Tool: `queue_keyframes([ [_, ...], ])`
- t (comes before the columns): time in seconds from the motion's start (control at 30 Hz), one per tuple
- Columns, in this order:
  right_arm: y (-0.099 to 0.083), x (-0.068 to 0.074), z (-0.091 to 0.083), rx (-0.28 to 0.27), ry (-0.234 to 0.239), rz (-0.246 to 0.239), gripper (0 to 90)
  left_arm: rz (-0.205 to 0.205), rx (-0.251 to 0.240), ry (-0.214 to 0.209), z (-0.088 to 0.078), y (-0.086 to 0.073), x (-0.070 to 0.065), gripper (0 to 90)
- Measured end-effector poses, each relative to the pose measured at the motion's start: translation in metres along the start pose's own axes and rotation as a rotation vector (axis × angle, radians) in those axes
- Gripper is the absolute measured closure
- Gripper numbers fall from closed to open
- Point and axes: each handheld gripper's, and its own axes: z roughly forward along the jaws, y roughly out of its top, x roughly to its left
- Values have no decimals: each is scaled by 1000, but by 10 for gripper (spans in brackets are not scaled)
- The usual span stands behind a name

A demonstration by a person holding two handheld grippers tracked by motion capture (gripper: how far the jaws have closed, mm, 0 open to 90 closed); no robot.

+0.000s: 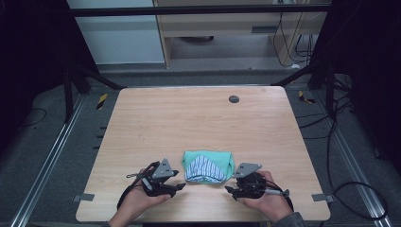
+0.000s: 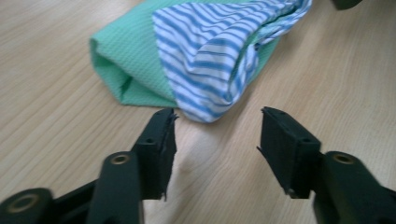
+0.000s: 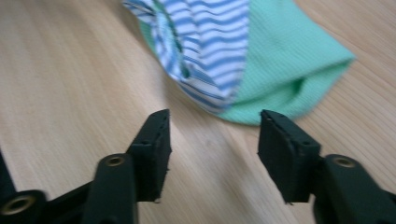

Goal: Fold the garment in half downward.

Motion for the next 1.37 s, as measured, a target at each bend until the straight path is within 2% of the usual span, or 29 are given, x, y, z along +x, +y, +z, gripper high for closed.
queue_keyframes([
  [0.13,-8,-12,-4,-11,-78,54,227,-44,18,55,-1,-4,15,247],
  [0.23,-15,-25,-4,-17,-129,109,167,-82,35,97,0,-9,28,158],
  [0.27,-17,-29,-4,-12,-140,125,151,-108,37,107,0,-11,34,139],
  [0.43,-28,-53,2,1,-202,236,69,-186,31,161,-2,-26,61,98],
  [0.53,-32,-64,5,-9,-242,267,61,-235,23,185,-4,-36,76,76],
  [0.6,-35,-71,7,-13,-248,298,66,-261,23,197,-5,-42,84,76],
  [0.63,-36,-74,7,-19,-250,319,72,-267,21,200,-5,-44,86,76],
  [0.73,-39,-83,8,-27,-264,340,68,-283,17,218,-9,-50,94,76],
  [0.77,-40,-86,9,-25,-269,345,68,-299,7,226,-9,-51,96,76],
  [0.93,-46,-97,14,-24,-290,381,62,-312,23,257,-6,-57,105,75],
  [1.0,-48,-100,18,-34,-295,408,37,-325,10,269,-4,-58,107,74],
  [1.13,-48,-103,22,-61,-323,426,16,-314,11,281,1,-61,109,56],
  [1.2,-46,-104,24,-55,-328,445,2,-302,4,293,3,-61,110,44],
  [1.37,-43,-103,26,-52,-361,476,1,-310,4,297,4,-61,111,10],
])
